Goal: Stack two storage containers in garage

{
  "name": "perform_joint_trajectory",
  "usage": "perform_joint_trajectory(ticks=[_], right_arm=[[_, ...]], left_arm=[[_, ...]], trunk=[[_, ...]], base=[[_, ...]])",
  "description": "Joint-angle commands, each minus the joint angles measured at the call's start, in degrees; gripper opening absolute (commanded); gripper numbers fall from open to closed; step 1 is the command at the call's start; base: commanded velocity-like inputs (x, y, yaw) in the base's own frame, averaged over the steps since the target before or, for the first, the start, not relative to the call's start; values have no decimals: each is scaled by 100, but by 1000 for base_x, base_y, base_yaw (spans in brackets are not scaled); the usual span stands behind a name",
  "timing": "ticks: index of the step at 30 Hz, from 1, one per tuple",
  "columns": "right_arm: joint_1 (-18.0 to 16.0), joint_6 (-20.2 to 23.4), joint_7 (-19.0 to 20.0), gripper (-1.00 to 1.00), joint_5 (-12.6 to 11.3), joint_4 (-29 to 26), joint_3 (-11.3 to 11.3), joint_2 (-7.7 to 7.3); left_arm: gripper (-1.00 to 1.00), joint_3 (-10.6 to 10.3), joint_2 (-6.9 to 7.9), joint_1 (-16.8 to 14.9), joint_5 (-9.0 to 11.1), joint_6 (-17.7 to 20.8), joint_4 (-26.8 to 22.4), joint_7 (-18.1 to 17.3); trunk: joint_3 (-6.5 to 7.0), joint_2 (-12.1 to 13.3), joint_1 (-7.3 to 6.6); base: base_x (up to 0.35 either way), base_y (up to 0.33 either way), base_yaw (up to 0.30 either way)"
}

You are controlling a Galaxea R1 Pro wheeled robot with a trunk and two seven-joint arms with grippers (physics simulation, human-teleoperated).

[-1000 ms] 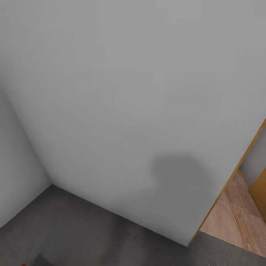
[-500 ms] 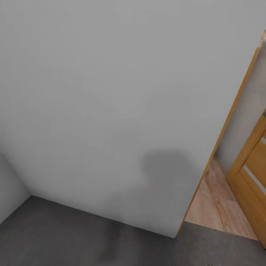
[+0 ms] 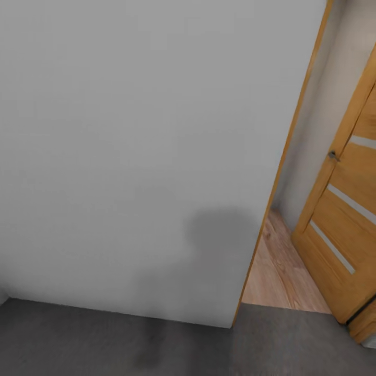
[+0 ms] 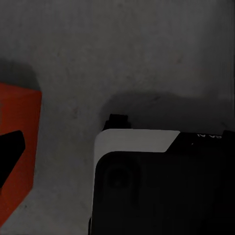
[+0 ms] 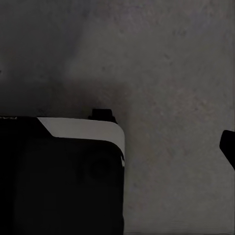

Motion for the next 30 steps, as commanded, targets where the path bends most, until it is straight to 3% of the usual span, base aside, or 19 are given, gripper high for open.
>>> perform_joint_trajectory(ticks=[1, 8, 28, 30], right_arm=[[-7, -21, 73, 100, -57, 19, 45, 0], [-8, 166, 389, 100, -64, 19, 41, -27], [-8, 189, 435, 100, -65, 19, 40, -33], [-10, 189, 437, 100, -65, 19, 40, -33]], left_arm=[[100, 0, -1, -3, 34, 12, -2, 14], [100, 0, -1, -3, 34, 10, -2, 14], [100, 0, 10, -3, 34, 31, -2, 6], [100, 0, 9, -3, 29, 27, -2, -169]], trunk=[[-7, -5, 1], [-7, -5, 1], [-7, -5, 1], [-7, -5, 1]], base=[[0, 0, -293], [0, 0, -293], [0, 0, -277], [0, 0, -261]])
